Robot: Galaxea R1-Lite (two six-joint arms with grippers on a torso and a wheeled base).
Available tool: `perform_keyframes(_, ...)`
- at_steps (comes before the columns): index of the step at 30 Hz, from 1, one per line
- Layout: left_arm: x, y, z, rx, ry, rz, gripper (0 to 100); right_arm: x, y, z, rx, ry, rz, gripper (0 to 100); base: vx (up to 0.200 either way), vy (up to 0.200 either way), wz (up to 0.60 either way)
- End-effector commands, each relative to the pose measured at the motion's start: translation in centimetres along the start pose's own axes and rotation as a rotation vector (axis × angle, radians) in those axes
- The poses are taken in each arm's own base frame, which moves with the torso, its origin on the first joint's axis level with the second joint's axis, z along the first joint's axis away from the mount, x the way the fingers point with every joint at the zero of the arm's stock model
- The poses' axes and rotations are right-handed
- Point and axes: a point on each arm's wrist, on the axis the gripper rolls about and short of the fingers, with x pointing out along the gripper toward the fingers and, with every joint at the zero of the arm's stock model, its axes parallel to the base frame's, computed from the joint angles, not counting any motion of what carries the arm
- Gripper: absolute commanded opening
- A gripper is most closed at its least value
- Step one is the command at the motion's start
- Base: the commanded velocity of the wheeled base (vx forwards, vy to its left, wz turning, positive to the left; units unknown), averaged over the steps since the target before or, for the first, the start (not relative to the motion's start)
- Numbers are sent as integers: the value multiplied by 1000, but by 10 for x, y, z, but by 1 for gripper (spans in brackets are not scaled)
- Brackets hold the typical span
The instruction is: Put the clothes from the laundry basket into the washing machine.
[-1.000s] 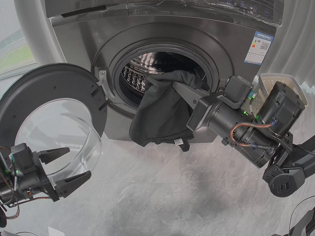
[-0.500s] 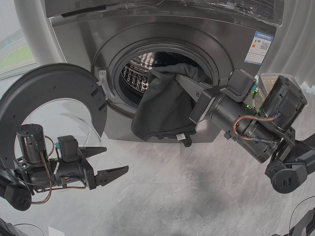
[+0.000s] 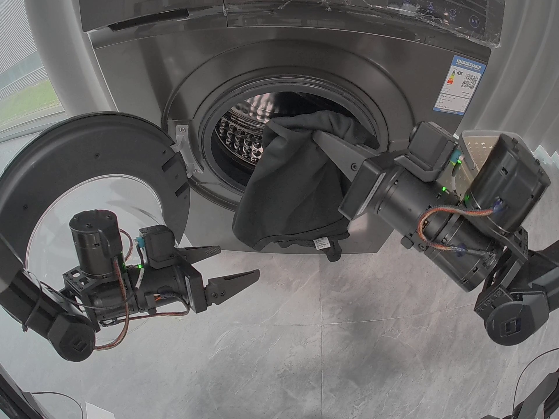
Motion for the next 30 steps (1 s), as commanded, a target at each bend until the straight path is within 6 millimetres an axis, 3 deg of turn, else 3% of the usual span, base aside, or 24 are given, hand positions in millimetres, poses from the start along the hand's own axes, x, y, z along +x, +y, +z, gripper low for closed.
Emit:
perform_keyframes(1, 20, 9, -14, -24, 29, 0, 100, -1, 2, 3, 1, -9, 4, 0, 0, 0, 0)
perform_keyframes(20, 62, 29, -9, -37, -92, -11, 100, -4, 3, -1, 3, 8, 7, 0, 0, 0, 0)
perform_keyframes(30, 65, 15, -8, -59, -93, -53, 100, -3, 3, 0, 3, 4, 8, 0, 0, 0, 0)
